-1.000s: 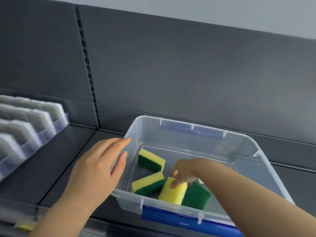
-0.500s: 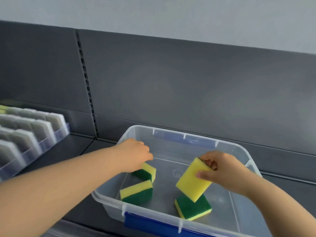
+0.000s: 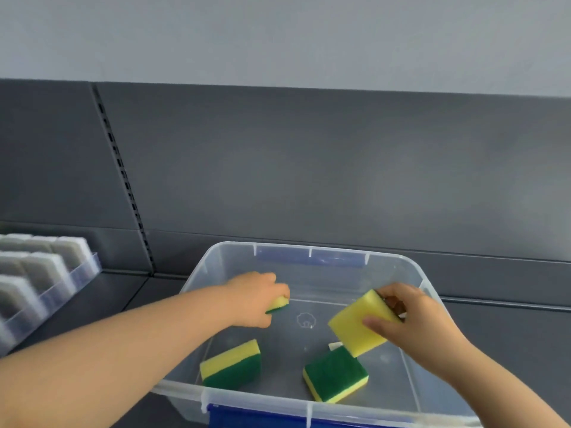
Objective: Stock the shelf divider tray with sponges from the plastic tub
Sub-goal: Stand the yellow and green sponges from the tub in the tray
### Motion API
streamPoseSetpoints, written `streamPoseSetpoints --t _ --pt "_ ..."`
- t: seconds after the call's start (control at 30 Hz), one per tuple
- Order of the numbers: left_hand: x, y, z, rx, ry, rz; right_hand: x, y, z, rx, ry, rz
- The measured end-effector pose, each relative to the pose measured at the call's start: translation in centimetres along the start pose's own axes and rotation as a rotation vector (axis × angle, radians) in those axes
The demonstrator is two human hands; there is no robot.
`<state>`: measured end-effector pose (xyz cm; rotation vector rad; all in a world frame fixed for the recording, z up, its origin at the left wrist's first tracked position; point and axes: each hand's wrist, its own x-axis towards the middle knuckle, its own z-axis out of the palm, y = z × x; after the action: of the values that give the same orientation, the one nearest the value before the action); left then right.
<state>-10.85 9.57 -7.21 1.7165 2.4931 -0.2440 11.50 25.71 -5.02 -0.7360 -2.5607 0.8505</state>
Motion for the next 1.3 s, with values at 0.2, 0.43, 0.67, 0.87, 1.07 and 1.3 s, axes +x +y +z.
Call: streamPoseSetpoints --t 0.2,0.43,0.67,0.87,1.07,1.3 --pt "-3.2 3.7 -2.9 -0.603 0.615 0.014 0.6 -2.9 2.5 0.214 0.129 -0.027" --pt "-5.6 5.0 -1.8 -0.92 0.533 0.013 1.0 -4.7 4.3 0.421 0.232 -0.018" --pt "-8.9 1.5 -2.8 -0.758 0.622 0.02 0.6 -8.0 4.9 0.458 0.208 -0.101" --pt "-15.8 -2.3 -3.0 -0.612 0.787 -0.001 -1.5 -14.3 7.7 0.523 0.321 -0.187" --pt "-27.7 -9.3 -2.4 -0.421 1.019 -0.117 -5.4 -24.8 12.8 0.668 0.34 -0.285" --pt "-43.8 -17.4 2.6 -0.409 1.058 -0.376 -9.9 -35.8 23.5 0.796 0.145 -0.355"
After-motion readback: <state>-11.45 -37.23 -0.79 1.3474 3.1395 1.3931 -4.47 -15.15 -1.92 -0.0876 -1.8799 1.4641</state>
